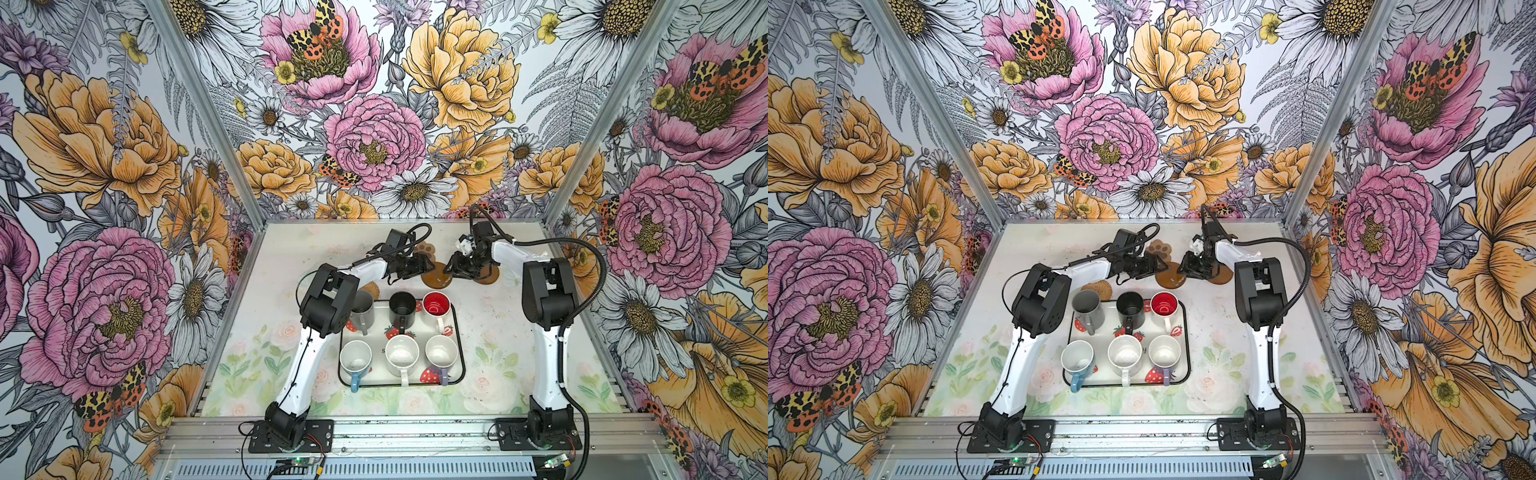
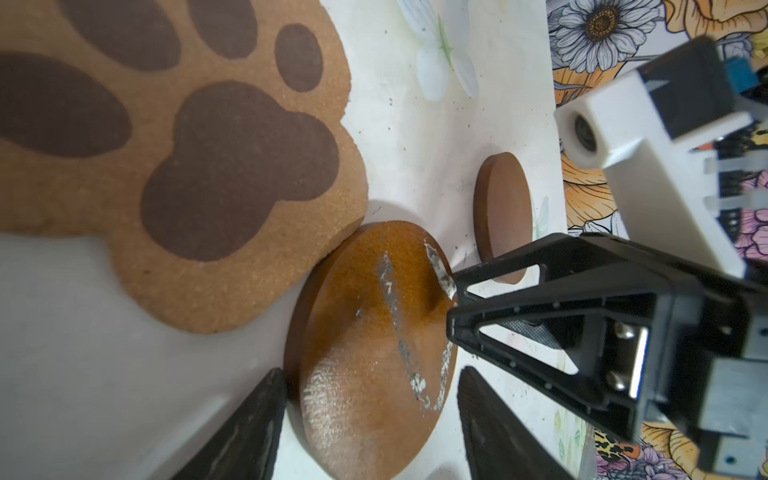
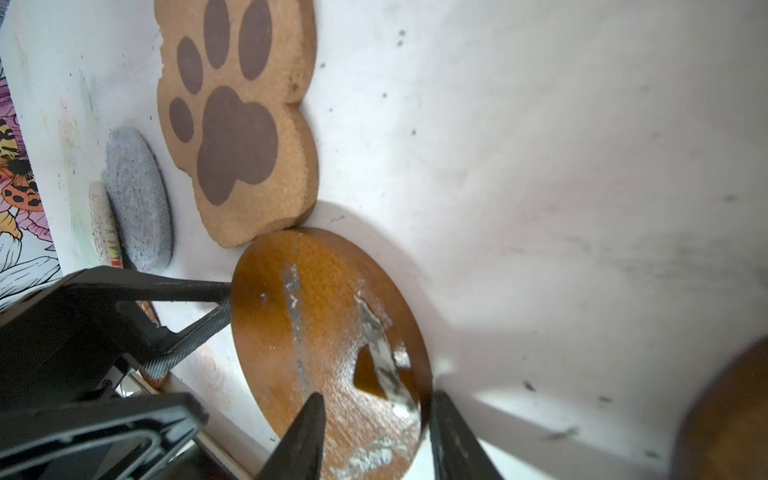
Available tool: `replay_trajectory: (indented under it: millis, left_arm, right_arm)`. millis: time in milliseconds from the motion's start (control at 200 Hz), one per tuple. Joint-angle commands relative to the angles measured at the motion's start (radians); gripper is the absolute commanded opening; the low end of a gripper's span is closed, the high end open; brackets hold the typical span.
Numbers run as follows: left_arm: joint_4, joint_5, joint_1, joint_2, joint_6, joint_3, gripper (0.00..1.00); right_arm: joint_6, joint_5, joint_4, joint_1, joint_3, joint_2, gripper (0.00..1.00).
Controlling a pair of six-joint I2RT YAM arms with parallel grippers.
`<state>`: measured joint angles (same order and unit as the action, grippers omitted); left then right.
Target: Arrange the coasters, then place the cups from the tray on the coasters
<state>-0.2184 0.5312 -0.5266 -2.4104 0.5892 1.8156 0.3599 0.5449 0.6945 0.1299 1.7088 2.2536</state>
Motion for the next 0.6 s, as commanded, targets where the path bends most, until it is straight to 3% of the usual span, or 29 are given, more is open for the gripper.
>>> replay_trajectory:
  millis: [0, 595]
  left_arm:
    - [-0.006, 0.1, -0.058, -0.076, 0.043, 0.036, 0.67]
    - [0.004, 0.136, -0.069, -0.177, 0.093, 0.167, 0.66]
  right_arm:
    - [0.015, 0.006, -0.03, 0.0, -0.006, 0.004, 0.44]
    - [0.021, 0.01, -0.033, -0.073, 0.021, 0.02, 0.47]
